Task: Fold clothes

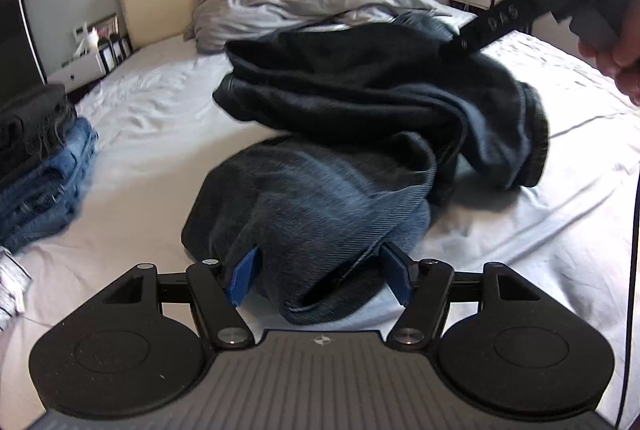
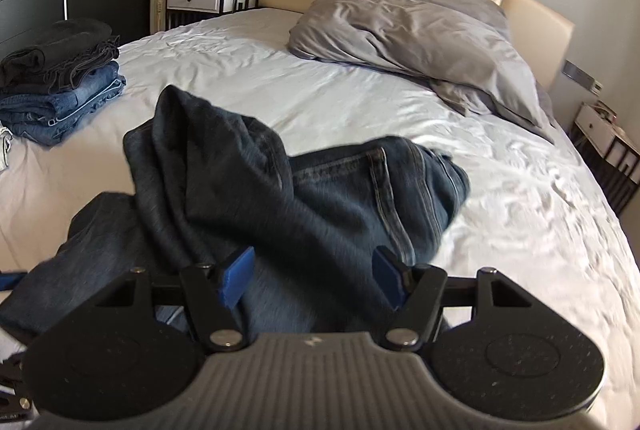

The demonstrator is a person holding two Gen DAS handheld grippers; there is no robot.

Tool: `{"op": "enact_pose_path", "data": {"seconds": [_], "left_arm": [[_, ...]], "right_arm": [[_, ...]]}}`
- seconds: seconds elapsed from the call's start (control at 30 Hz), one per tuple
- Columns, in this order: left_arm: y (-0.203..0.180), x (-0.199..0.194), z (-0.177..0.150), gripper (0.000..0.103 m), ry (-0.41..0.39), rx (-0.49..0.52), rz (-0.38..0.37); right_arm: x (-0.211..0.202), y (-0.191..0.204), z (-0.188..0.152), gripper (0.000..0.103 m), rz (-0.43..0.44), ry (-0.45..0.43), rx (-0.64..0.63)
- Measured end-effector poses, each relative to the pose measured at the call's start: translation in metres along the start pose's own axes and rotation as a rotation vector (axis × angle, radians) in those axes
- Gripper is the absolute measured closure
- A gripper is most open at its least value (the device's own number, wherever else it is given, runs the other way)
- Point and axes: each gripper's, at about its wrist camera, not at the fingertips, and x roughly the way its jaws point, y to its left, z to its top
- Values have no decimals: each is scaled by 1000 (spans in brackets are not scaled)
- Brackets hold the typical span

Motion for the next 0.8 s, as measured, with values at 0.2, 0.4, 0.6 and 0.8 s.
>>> {"op": "enact_pose_path", "data": {"seconds": [0.2,0.4,0.6,0.8], "left_arm": [[13,6,1,65,4,-57,-27],[29,-4,1,97,-13,-114,-27],[47,-33,1,100,-51,-141,35],[66,-60,1,100,-86,-169,101]], "right_arm": [[30,3,13,44,60,4,-7],[-6,3,-5,93,27,-4,41],[-48,1,-26,100,-18,-12,95],[-89,-1,-47,100,-62,-20,148]]}}
